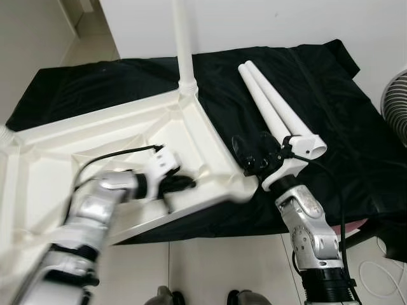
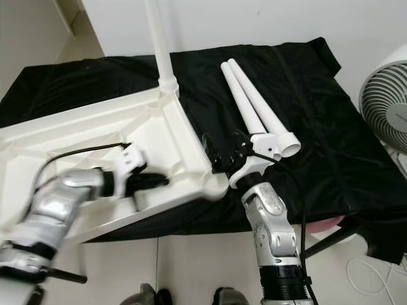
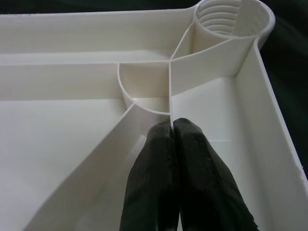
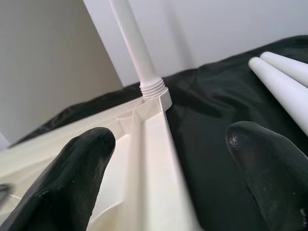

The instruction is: Building children table

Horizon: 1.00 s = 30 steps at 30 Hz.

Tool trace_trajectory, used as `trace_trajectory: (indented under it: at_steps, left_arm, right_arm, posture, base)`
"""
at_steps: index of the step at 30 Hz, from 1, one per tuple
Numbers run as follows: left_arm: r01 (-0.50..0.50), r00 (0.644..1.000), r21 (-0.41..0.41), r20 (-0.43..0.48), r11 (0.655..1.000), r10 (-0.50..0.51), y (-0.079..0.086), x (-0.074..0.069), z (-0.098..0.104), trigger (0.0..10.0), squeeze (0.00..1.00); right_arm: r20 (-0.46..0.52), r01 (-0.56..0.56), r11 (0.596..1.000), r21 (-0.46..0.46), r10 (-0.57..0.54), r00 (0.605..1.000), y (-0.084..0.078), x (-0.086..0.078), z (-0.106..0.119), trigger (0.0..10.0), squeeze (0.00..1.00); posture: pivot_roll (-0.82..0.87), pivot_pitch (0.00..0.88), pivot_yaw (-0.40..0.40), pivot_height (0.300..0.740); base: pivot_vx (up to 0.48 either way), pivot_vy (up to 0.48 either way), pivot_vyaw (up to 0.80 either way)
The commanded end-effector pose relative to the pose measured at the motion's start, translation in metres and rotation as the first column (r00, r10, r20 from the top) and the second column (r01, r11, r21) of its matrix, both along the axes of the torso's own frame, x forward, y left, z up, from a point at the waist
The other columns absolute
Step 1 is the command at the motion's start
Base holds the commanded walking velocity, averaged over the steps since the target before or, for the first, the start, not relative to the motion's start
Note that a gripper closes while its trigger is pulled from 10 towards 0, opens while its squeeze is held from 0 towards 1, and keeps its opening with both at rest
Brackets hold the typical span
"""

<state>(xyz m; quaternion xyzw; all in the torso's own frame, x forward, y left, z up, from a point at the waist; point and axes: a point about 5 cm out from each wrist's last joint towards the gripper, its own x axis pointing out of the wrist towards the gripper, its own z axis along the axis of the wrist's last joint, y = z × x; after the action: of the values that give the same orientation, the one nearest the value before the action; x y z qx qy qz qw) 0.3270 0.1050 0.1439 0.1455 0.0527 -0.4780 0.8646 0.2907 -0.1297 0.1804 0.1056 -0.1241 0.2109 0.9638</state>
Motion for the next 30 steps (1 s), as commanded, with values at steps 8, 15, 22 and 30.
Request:
trace_trajectory:
  at_steps: [8,15,22,30]
  left_arm:
    - [-0.127,0.988,-0.134,0.073,0.983,0.137,-0.026,0.021,0.018,10.0,0.0]
    - [-0.126,0.988,-0.149,0.074,0.981,0.139,-0.033,0.023,0.021,10.0,0.0]
    - [-0.113,0.989,-0.177,0.077,0.978,0.129,-0.039,0.017,0.027,10.0,1.0]
    - [-0.087,0.982,-0.189,0.147,0.978,0.116,-0.04,0.009,0.044,10.0,0.0]
  right_arm:
    - [-0.005,-0.003,1.0,0.0,0.003,1.0,0.002,-0.001,0.0,10.0,0.0]
    - [-0.01,0.001,1.0,-0.002,-0.001,1.0,0.002,-0.001,0.0,10.0,0.0]
    - [-0.009,0.014,1.0,0.009,-0.014,1.0,0.002,0.001,0.001,10.0,0.0]
    - [-0.006,0.078,0.997,-0.006,-0.078,0.997,-0.003,0.008,0.006,10.0,0.0]
  posture:
    - [-0.14,0.139,0.082,0.74]
    - [-0.13,0.155,0.084,0.74]
    - [-0.13,0.154,0.086,0.74]
    - [-0.12,0.148,0.085,0.74]
  base:
    - [0.0,0.0,0.0]
    - [0.0,0.0,0.0]
    - [0.0,0.0,0.0]
    - [0.0,0.0,0.0]
